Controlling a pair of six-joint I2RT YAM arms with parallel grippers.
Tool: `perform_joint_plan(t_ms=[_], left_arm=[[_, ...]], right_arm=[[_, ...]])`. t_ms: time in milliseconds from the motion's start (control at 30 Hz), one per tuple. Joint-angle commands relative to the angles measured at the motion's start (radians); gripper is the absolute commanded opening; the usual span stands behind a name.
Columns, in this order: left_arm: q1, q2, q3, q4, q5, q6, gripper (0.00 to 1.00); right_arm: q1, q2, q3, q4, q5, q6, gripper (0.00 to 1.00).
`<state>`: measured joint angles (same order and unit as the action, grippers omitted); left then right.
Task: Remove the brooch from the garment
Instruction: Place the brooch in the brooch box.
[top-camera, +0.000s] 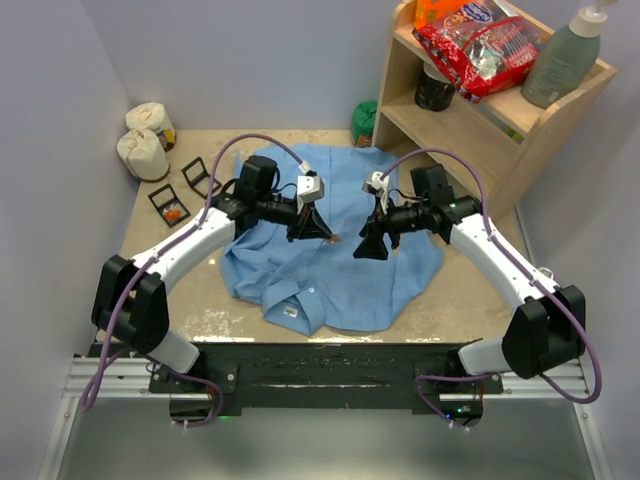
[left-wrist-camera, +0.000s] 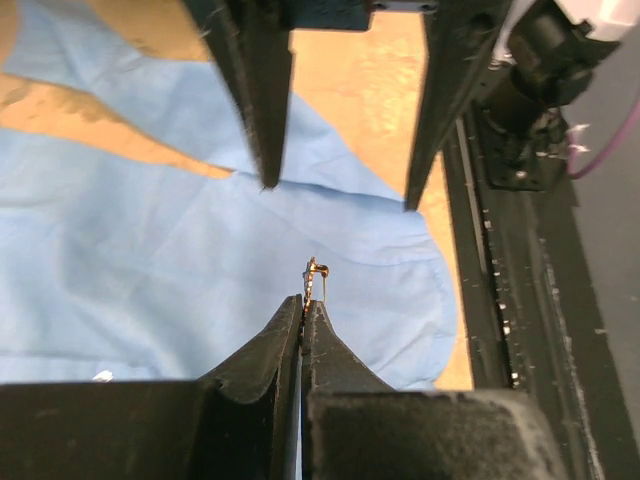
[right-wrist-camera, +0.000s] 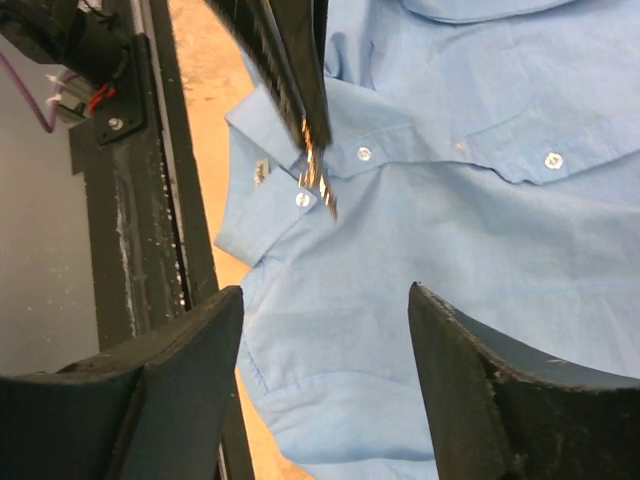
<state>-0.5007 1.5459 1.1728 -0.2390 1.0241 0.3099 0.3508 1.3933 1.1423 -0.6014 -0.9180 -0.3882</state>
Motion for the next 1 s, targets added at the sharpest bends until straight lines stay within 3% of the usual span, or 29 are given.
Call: perform_joint_plan(t_ms=[0,100,133,167,700,967], left_arm=[[0.048,-0.030,0.074,-0.094,-0.067,0.095,0.00],[0.077,-0.026,0.096,-0.143,-0.113,0.138,0.00],[0.085,-0.026,0.100,-0.154,-0.122,0.152,0.00],[0.096,-0.026,0.105,-0.161,-0.134,0.175,0.00],[0.221,-0.014,0.106,-0.180,-0.573,0.373,0.00],[0.321,0.065,0.106,-0.088,-0.686,0.370,0.00]], right_arm=[[-0.015,-0.057,0.028,-0.021,0.050,-0.002,0.76],[-0.016,-0.088,0.004,0.011,0.089,0.023,0.86],[-0.018,-0.097,-0.007,0.024,0.099,0.032,0.96],[-0.018,-0.102,-0.010,0.026,0.110,0.032,0.99],[-0.026,-0.123,-0.055,0.006,0.191,-0.047,0.99],[-0.033,-0.139,-0.104,0.032,0.208,-0.055,0.99]])
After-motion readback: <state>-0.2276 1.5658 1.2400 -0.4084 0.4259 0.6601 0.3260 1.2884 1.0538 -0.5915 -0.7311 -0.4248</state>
